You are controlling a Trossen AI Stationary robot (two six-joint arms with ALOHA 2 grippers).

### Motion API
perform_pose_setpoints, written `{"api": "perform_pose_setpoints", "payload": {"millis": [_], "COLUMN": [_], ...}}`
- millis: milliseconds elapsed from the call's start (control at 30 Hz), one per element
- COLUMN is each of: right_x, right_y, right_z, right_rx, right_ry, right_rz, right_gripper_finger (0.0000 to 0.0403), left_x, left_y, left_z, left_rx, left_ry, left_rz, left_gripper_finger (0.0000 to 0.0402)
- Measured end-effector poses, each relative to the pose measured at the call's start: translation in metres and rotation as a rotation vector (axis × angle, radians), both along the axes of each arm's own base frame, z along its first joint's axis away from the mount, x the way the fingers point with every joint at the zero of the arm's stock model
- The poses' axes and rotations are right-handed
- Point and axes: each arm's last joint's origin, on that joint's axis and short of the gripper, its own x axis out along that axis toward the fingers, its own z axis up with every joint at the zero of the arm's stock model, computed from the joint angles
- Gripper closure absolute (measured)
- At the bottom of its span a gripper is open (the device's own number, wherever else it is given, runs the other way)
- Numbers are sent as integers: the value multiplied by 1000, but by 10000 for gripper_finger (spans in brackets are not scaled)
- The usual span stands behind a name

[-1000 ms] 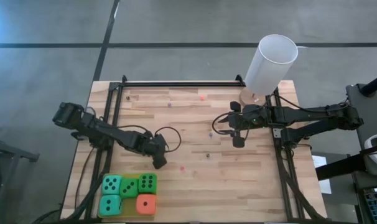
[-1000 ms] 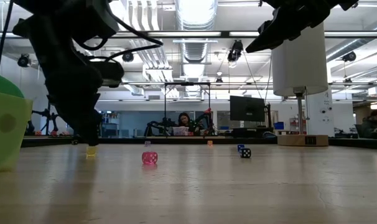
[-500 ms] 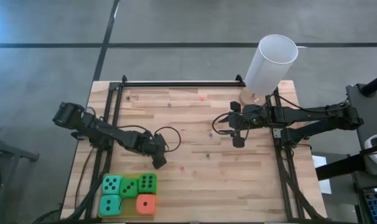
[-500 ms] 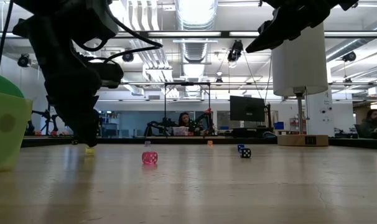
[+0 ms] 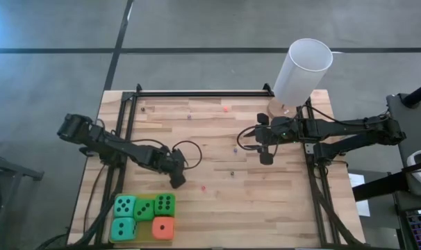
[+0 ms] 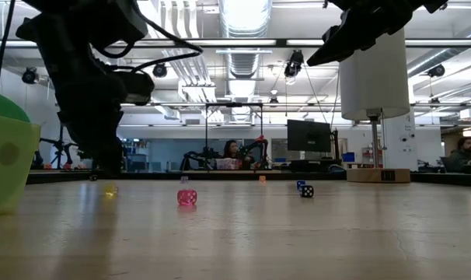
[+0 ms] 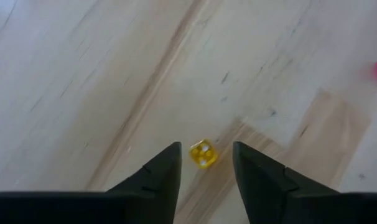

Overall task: Pick & Place Dice
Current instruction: Put the yellow dice into the yellow bin

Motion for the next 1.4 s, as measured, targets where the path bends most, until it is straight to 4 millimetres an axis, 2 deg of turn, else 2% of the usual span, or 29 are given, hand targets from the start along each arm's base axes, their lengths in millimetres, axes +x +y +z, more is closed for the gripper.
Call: {"api": "perform_pose_setpoints", "payload": {"millis": [500,800,967,1133,1400], "right_x": [0,0,0,0,0], "right_y": [0,0,0,0,0], "right_z": [0,0,0,0,0], "right_rx": [0,0,0,0,0], "right_ry": [0,0,0,0,0], "right_rz": [0,0,-1,0,-1], "right_gripper_finger": [223,223,223,223,223], "left_x": [-1,-1,0,2,3], "left_y": [0,0,0,-1,-2], "left_z": [-1,-1,-4,-14,-14], "left_rx": [9,-128,-140,-139,-172], "left_ry": [11,-23,-17,19,17], "left_rz": [5,320,346,367,433], "left_gripper_finger": [216,180,168,165,184]}}
